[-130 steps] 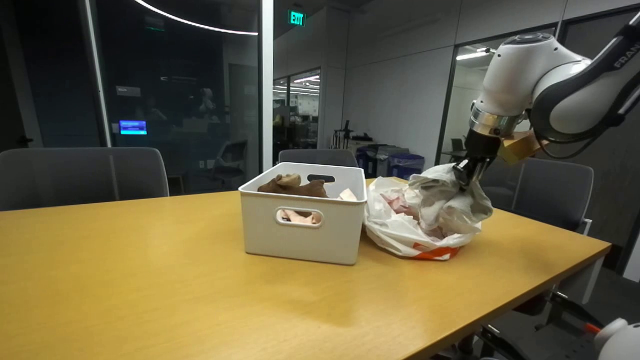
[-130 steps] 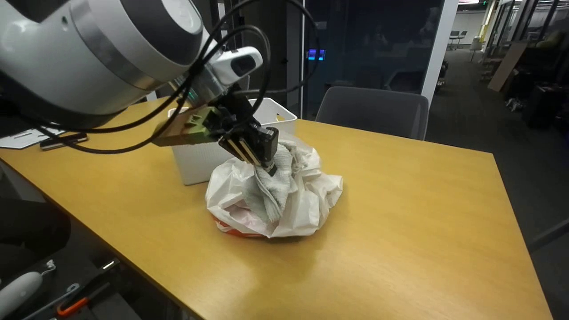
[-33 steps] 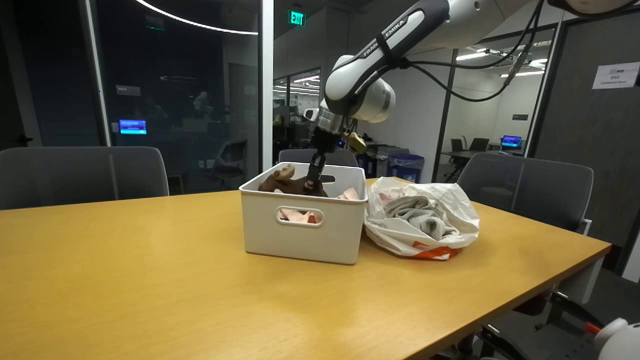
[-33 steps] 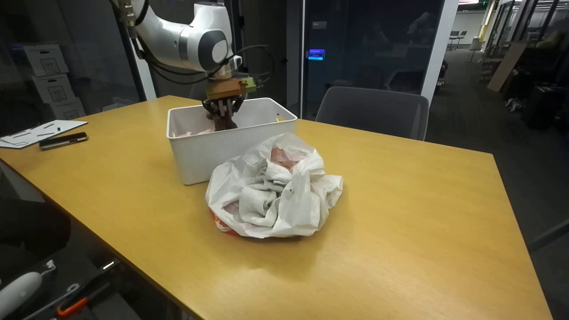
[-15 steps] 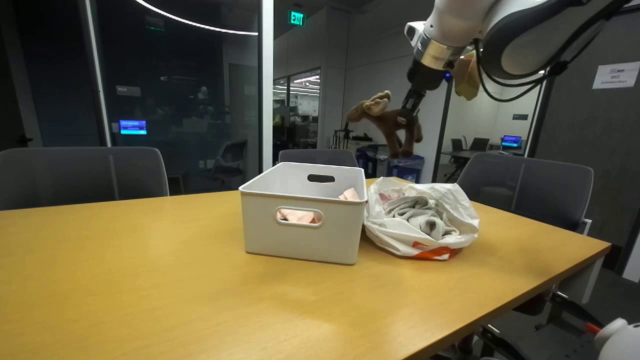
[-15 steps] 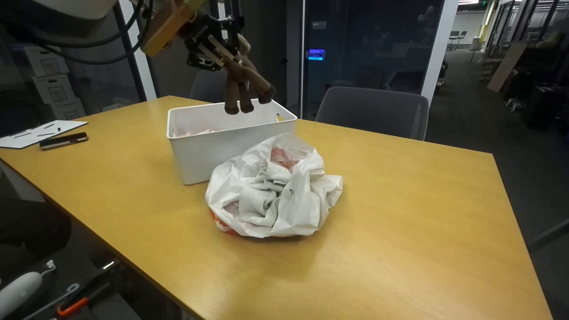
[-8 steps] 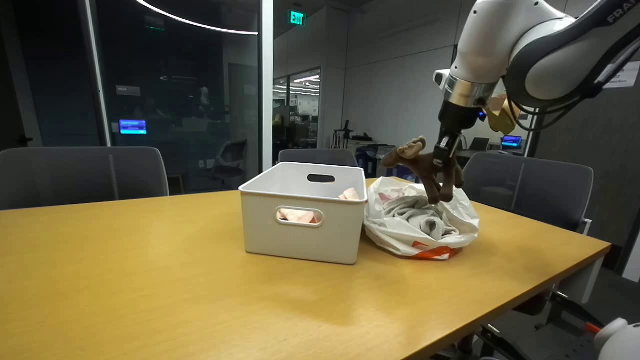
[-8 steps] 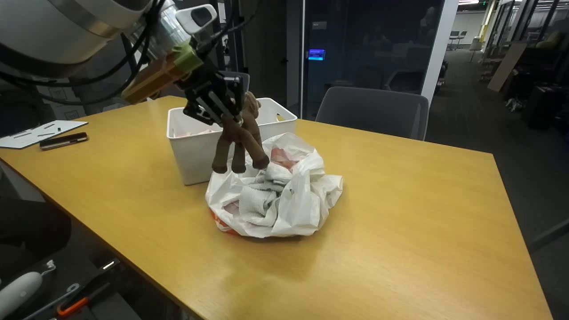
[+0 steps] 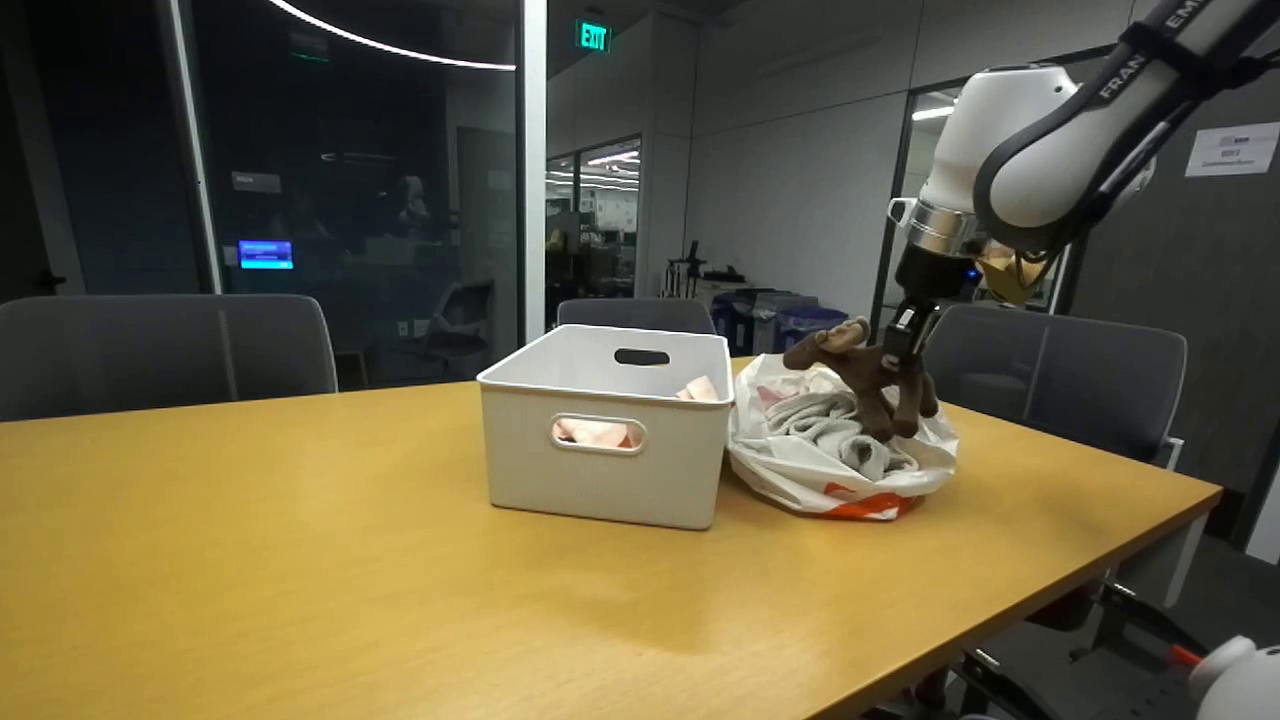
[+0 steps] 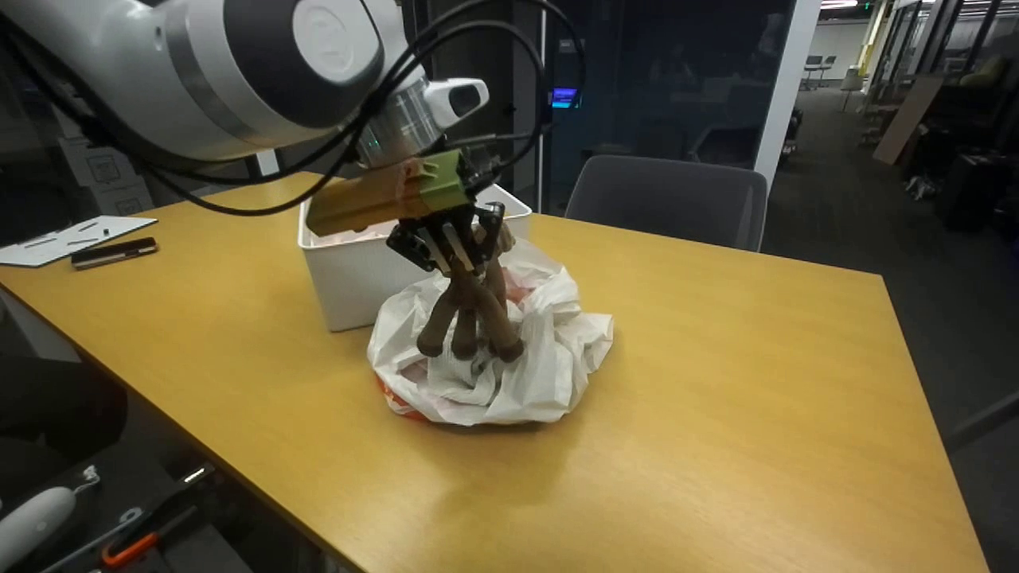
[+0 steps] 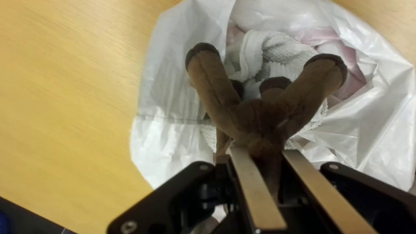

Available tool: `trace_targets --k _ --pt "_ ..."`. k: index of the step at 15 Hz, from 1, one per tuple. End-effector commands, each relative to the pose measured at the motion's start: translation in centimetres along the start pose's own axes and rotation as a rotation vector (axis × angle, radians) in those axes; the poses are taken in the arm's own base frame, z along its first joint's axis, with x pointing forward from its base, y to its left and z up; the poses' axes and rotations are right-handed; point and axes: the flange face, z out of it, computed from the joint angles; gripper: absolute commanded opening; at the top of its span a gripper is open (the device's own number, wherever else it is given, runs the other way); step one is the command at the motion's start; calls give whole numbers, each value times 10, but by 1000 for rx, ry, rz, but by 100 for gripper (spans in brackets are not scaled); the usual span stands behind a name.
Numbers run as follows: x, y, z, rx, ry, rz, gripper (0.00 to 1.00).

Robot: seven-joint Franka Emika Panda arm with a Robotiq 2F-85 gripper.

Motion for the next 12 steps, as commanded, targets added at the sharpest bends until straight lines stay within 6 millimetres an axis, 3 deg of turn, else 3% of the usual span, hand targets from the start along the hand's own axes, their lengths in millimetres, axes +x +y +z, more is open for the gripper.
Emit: trace_targets --k 1,4,8,12 --pt "22 -12 36 109 36 -16 17" --pt "32 -25 36 209 38 7 17" --pt "45 6 53 166 70 -31 18" --pt "39 34 79 146 0 17 18"
